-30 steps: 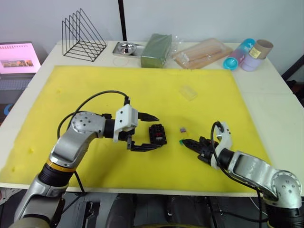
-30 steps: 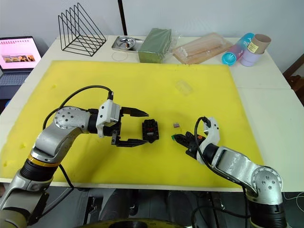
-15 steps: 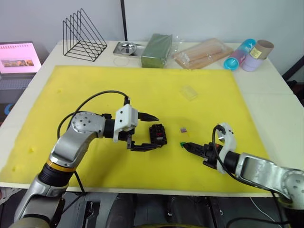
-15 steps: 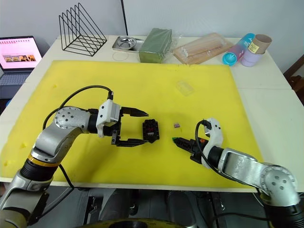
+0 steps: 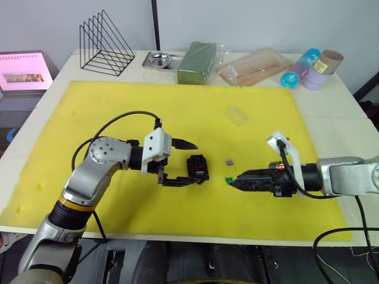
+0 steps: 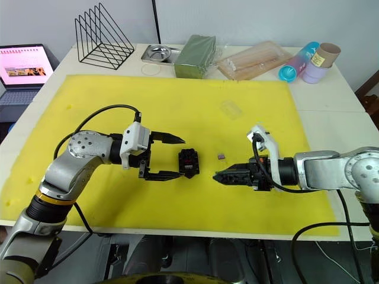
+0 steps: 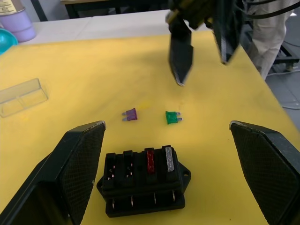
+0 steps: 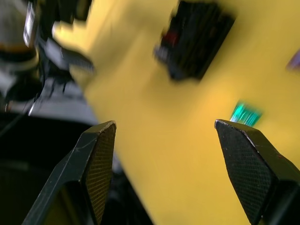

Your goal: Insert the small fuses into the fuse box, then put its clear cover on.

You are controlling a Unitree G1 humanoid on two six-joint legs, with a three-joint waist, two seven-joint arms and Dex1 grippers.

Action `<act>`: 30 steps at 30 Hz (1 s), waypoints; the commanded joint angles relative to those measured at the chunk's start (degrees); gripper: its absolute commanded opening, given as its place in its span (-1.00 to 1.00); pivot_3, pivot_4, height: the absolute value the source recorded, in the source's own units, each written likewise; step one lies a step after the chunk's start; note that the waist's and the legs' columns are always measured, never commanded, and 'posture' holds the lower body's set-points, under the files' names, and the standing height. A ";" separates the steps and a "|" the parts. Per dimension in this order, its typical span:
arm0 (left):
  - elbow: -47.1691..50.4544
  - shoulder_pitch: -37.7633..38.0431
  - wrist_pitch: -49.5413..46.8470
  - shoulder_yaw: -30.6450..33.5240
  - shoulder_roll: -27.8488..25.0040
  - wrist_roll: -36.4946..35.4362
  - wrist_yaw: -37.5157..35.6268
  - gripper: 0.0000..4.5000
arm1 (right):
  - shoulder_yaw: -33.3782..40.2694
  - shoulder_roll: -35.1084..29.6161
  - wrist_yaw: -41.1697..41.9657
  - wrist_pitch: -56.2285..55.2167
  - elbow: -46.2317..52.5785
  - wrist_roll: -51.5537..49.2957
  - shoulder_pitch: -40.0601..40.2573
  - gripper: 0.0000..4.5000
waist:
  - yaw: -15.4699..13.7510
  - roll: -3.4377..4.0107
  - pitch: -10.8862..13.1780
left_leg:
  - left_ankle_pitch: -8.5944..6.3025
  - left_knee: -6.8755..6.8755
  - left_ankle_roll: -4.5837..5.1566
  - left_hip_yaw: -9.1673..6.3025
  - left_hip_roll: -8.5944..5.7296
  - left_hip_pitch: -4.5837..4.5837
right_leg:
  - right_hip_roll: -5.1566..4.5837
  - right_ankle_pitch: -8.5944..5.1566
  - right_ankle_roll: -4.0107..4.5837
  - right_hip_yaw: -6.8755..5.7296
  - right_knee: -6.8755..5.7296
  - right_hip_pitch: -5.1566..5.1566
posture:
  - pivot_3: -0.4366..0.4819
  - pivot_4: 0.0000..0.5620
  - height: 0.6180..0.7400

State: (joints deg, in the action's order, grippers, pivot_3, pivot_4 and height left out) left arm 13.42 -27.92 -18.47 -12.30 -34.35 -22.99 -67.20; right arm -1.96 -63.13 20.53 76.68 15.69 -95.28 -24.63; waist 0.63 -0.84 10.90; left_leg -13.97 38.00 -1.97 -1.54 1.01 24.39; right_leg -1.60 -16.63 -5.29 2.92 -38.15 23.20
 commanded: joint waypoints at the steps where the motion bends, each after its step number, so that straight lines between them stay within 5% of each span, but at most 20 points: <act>1: 0.79 -1.13 0.57 1.03 -0.51 -0.16 -0.45 1.00 | -2.34 -0.68 10.47 2.09 -1.93 9.10 -4.69 0.59 | 0.03 0.00 0.00 | 0.00 0.00 0.00 0.00 0.00 0.00 | 0.00 0.00 0.00 0.00 0.00 0.00 | -0.05 -0.47 1.00; 10: 1.21 -1.44 0.15 0.91 -0.90 -0.46 -0.98 1.00 | -15.41 3.14 32.30 -2.29 -11.41 34.22 -16.19 0.59 | 0.09 0.00 0.00 | 0.00 0.00 0.00 0.01 0.00 0.00 | 0.02 0.00 -0.01 -0.01 -0.02 0.06 | -0.05 -0.47 1.00; 16: 2.21 -1.03 -0.57 1.68 -1.71 -1.84 -2.01 1.00 | -19.69 5.68 40.83 -3.72 -15.78 43.48 -19.81 -0.12 | 0.02 0.01 0.00 | 0.00 0.00 0.00 0.00 -0.02 0.01 | 0.01 0.00 -0.01 -0.03 -0.02 0.06 | -0.05 -0.47 1.00; 30: 1.74 -1.79 -0.34 -0.54 -3.14 0.14 -3.76 1.00 | -21.19 10.10 48.10 -5.66 -21.43 54.96 -21.39 -0.12 | 0.14 0.01 0.01 | 0.00 0.00 0.00 -0.02 -0.03 0.00 | 0.02 0.01 0.00 -0.04 -0.05 0.07 | -0.05 -0.47 1.00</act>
State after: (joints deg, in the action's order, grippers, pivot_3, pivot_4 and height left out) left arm 13.77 -28.87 -19.32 -12.62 -37.24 -23.40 -70.87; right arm -24.02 -53.12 67.35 72.01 -5.15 -41.51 -44.48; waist 0.77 -0.83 10.91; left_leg -13.97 38.01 -1.97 -1.55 0.98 24.39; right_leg -1.58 -16.63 -5.30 2.88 -38.20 23.26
